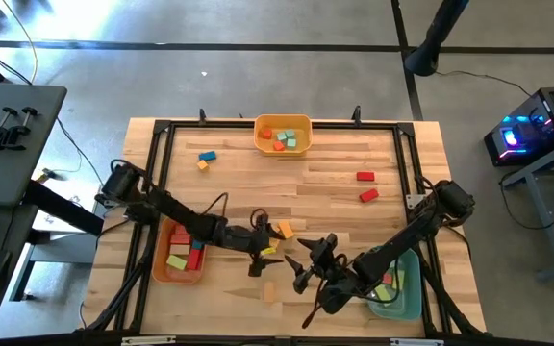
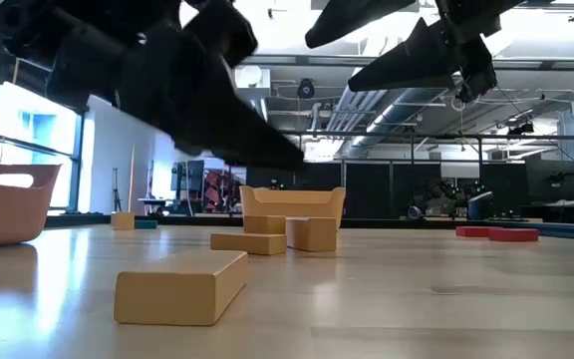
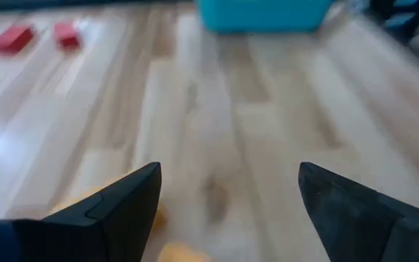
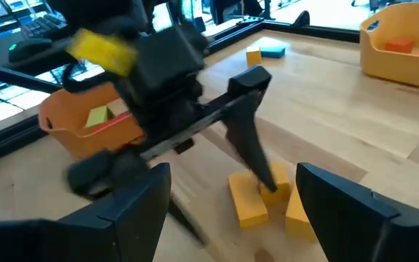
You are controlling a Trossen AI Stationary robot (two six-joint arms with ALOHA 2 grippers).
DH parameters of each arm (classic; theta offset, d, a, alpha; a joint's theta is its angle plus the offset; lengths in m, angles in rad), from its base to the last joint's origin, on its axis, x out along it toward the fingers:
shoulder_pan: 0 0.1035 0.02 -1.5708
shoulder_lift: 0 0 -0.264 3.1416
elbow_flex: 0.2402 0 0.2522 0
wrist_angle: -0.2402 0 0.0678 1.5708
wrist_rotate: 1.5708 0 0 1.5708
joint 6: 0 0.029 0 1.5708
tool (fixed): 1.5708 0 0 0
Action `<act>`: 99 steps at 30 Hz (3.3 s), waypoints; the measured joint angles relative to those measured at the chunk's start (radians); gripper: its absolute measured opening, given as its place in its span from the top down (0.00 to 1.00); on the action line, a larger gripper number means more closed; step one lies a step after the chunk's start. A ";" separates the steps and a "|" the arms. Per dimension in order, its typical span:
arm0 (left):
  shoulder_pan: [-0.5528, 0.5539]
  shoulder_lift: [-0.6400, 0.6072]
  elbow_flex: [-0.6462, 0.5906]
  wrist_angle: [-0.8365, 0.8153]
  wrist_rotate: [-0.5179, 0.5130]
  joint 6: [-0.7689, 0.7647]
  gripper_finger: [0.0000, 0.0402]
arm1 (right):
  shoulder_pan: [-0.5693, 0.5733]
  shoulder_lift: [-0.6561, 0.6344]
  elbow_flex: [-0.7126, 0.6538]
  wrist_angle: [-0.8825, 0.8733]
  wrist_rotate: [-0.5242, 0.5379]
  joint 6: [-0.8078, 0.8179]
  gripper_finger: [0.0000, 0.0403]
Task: Sort blocks by size
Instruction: Put the small yellow block into the yellow bin
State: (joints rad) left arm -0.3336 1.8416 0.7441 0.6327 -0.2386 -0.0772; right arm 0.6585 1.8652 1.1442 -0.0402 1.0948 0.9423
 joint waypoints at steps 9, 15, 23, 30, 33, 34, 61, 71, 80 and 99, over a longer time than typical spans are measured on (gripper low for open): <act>0.001 0.015 0.039 -0.137 -0.209 -0.050 0.23 | -0.010 0.000 0.000 -0.022 -0.013 0.003 0.27; 0.007 0.015 0.040 -0.200 -0.251 -0.106 0.23 | -0.011 0.000 0.000 -0.025 -0.017 0.002 0.27; 0.071 0.009 0.021 -0.267 -0.187 -0.228 0.23 | -0.010 0.000 0.000 -0.027 -0.019 0.011 0.27; 0.118 0.009 -0.025 -0.181 -0.167 -0.242 0.23 | -0.010 0.000 0.000 -0.032 -0.031 0.020 0.27; 0.134 0.009 -0.046 -0.143 -0.147 -0.259 0.23 | -0.010 0.000 0.000 -0.035 -0.031 0.022 0.27; 0.140 0.009 -0.049 -0.143 -0.145 -0.261 0.23 | -0.010 0.000 0.000 -0.036 -0.032 0.023 0.27; 0.182 -0.057 -0.056 -0.197 -0.135 -0.221 0.23 | -0.010 0.000 0.000 -0.039 -0.037 0.027 0.27; 0.114 -0.122 -0.056 -0.298 -0.157 -0.227 0.23 | -0.011 0.000 -0.001 -0.044 -0.037 0.027 0.27; 0.111 -0.015 -0.056 -0.221 -0.189 -0.226 0.23 | -0.011 0.000 -0.001 -0.046 -0.038 0.048 0.27; 0.171 0.001 -0.056 -0.188 -0.113 -0.154 0.72 | -0.011 0.000 -0.001 -0.046 -0.039 0.047 0.27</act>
State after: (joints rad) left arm -0.1627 1.8423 0.6880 0.4448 -0.3517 -0.2317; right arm 0.6476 1.8652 1.1435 -0.0860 1.0561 0.9897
